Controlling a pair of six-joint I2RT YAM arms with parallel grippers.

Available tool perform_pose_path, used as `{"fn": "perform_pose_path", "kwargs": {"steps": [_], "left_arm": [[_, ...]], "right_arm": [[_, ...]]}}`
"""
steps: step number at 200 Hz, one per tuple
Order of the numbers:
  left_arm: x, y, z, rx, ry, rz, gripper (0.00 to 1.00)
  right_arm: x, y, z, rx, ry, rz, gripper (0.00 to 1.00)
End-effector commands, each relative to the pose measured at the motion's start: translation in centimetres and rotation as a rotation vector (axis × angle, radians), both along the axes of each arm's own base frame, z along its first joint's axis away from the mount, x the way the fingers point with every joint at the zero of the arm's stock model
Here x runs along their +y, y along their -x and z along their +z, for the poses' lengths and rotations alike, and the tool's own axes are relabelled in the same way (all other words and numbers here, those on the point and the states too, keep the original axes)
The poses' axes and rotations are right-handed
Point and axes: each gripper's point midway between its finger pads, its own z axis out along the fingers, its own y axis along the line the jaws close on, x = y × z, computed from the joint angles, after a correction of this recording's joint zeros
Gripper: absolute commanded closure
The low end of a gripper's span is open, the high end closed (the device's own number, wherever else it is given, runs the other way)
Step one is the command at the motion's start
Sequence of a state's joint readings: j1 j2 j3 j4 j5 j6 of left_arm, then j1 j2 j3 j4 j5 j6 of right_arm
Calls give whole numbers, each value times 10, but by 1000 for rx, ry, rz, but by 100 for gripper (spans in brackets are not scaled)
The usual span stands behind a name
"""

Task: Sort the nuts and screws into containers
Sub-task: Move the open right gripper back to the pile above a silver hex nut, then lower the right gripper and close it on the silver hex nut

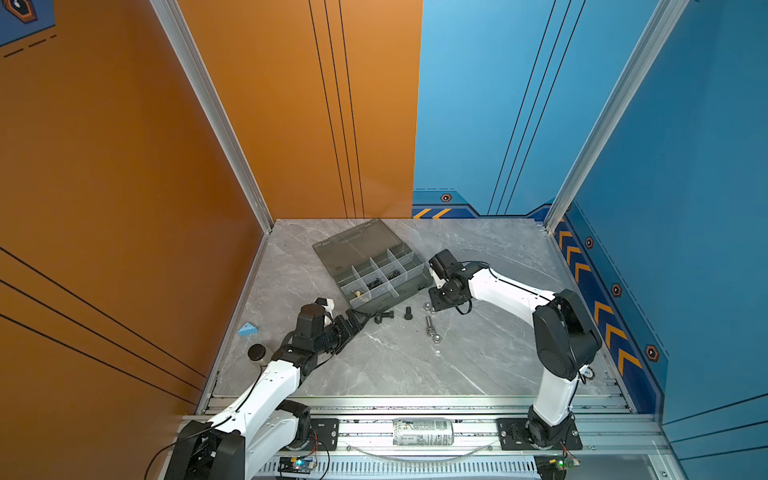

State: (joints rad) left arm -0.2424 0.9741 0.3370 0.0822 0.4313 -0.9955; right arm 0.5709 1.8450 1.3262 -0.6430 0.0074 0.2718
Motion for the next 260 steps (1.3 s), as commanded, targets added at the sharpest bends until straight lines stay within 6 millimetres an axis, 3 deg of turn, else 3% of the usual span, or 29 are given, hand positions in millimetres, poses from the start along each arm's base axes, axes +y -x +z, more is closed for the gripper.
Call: {"fn": "perform_pose_path", "kwargs": {"steps": [1,134,260], "left_arm": [[-2,-2,6,-9,-2,-14,2],[-3,-1,-1,6,-7,-13,2],[-4,-2,-4,9,-5,-17,2]], "right_arm": [[-23,-1,3,-14,44,-73,51],[-13,-17,-29,31,7,-107,51],[-6,-20,-38,49,-3,-82,59]]}}
